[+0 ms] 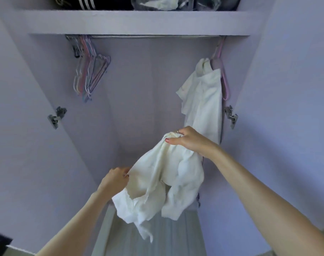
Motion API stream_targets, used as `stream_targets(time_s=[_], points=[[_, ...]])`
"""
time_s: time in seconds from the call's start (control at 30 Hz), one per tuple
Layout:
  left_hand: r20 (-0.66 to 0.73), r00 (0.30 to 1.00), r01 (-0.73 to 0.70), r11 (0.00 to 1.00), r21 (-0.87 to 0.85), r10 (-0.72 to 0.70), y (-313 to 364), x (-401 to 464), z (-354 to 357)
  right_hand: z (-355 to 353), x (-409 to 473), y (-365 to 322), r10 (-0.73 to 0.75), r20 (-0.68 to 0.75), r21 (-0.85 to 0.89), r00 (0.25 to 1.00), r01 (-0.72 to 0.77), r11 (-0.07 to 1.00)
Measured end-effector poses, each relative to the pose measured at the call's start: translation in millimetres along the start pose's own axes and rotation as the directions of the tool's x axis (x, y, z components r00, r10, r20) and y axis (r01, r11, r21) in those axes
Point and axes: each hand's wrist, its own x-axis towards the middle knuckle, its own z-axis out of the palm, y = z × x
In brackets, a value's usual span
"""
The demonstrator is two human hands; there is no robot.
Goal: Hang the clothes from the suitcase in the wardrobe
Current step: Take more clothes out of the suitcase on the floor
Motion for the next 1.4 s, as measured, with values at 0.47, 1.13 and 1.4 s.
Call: stream_targets(time_s=[0.47, 1.13, 1.4], points=[[0.017, 0.902, 0.221, 0.428, -0.876, -0.431, -21.9, 102.0, -91.5, -24.8, 171.1, -21.3, 0.039, -0.108, -0.181, 0.993, -0.058, 0.982], [-0.153, 0.928, 0.083, 0.589, -0.804, -0.340, -98.8, 214.9, -185.5, 102.7, 374.5, -114.4, 0.135, 0.044, -0.016, 0.990, -0.134, 0.991], [-0.238, 0.913, 0.035, 0.644, -0.765, -0.332, -116.6, 225.8, -208.2, 145.7, 439.0, -189.7, 0.099, -0.020, 0.517, 0.995, -0.075, 0.853]])
